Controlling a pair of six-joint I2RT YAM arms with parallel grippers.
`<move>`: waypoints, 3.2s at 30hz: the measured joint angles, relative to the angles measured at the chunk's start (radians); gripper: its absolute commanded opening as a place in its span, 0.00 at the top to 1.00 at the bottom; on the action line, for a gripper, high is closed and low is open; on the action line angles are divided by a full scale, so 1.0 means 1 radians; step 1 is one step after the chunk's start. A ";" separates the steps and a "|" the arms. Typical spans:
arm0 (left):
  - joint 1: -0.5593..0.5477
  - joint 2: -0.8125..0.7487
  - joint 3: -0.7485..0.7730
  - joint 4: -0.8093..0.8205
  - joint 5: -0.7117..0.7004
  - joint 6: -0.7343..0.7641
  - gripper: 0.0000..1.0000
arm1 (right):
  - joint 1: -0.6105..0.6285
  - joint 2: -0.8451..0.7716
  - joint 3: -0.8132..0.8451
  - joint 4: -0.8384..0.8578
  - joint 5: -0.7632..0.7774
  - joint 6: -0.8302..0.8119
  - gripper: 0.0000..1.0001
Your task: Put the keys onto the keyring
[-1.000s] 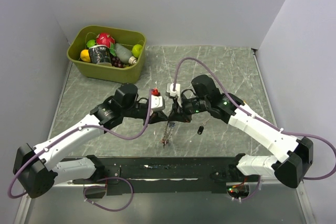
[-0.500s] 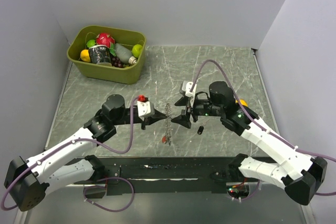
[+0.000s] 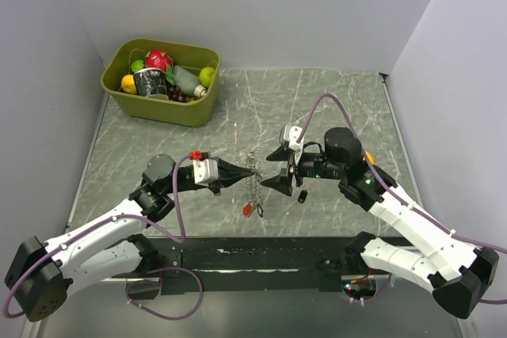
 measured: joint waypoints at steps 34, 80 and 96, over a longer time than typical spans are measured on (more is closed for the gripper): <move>0.000 0.020 0.000 0.043 0.035 -0.031 0.99 | -0.006 0.089 0.000 0.060 -0.084 0.082 0.29; 0.000 -0.028 0.000 -0.044 -0.017 0.037 0.99 | -0.006 -0.130 -0.080 0.065 -0.082 0.080 0.41; 0.000 -0.027 0.000 -0.040 -0.016 0.037 0.99 | -0.006 -0.010 -0.080 0.170 -0.146 0.193 0.54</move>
